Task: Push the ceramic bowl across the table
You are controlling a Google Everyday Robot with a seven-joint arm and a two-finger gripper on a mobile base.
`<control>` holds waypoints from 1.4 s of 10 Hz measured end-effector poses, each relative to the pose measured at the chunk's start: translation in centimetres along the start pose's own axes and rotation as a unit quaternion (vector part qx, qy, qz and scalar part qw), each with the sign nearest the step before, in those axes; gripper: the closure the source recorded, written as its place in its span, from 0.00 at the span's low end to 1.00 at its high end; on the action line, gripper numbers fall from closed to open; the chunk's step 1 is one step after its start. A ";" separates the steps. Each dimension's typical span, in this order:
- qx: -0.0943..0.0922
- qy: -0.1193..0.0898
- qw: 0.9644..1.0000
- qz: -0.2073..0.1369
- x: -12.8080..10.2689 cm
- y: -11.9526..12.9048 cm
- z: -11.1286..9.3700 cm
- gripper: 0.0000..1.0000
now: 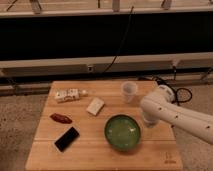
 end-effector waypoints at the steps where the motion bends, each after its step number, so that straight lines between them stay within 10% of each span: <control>1: 0.000 -0.002 1.000 -0.002 -0.4 0.0 0.2 0.20; 7: -0.005 -0.014 1.000 -0.012 -1.2 0.2 2.0 0.30; 14: -0.012 -0.027 0.999 -0.028 -1.0 0.4 3.3 0.95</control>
